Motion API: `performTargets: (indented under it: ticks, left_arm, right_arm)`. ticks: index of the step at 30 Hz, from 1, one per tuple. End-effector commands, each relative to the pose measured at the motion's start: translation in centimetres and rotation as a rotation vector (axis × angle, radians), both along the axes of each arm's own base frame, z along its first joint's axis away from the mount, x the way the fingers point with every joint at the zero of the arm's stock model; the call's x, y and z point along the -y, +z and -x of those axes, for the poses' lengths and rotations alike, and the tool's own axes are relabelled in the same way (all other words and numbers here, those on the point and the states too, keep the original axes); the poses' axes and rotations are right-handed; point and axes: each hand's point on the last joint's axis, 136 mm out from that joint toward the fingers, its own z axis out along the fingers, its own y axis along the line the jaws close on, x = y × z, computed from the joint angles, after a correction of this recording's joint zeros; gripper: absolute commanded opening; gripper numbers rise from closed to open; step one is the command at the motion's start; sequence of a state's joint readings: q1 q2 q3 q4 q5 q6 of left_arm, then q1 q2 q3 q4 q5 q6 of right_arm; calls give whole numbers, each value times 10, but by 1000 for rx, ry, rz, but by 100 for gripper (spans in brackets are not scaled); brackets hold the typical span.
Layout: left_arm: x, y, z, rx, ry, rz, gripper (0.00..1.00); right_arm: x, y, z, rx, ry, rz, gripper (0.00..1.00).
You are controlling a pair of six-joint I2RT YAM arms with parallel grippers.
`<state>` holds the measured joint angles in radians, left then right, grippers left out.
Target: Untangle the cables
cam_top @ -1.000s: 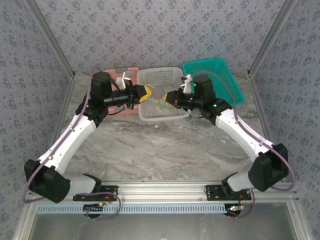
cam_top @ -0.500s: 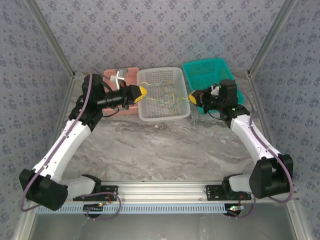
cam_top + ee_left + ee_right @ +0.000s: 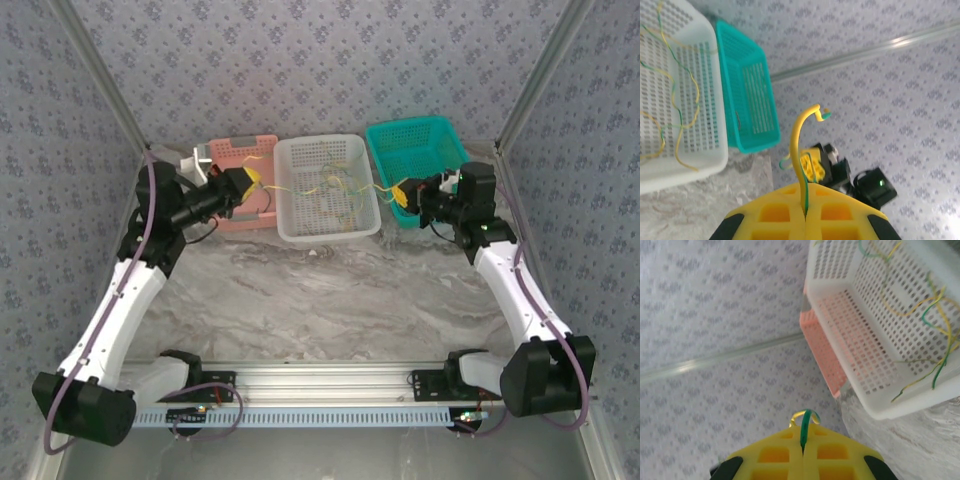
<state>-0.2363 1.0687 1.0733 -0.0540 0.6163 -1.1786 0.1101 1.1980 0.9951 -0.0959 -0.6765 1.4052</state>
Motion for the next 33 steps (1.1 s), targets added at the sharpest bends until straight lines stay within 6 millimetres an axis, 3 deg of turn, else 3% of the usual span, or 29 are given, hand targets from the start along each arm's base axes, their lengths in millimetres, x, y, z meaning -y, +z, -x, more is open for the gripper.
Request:
performTargets:
  ticks: [1, 6, 9, 13, 17, 22, 27, 33]
  left_arm:
    - [-29, 14, -30, 75, 170, 25, 0]
    - [-48, 26, -76, 128, 254, 79, 0]
    - [-53, 48, -102, 195, 274, 107, 0]
    - [-54, 77, -130, 271, 286, 148, 0]
    - [-55, 103, -161, 321, 299, 231, 0]
    - [-60, 120, -193, 358, 324, 369, 0]
    - [-65, 137, -208, 400, 340, 464, 0]
    - [-66, 147, -219, 401, 354, 516, 0]
  right_arm:
    - [-20, 14, 26, 158, 193, 66, 0]
    - [-53, 11, 93, 298, 503, 181, 0]
    - [-69, -9, 133, 321, 690, 283, 0]
    - [-87, -39, 172, 321, 888, 393, 0]
    - [-99, -61, 192, 347, 1010, 482, 0]
    - [-115, -82, 218, 342, 1173, 572, 0]
    - [-129, -106, 246, 338, 1342, 678, 0]
    - [-145, -123, 255, 348, 1443, 757, 0]
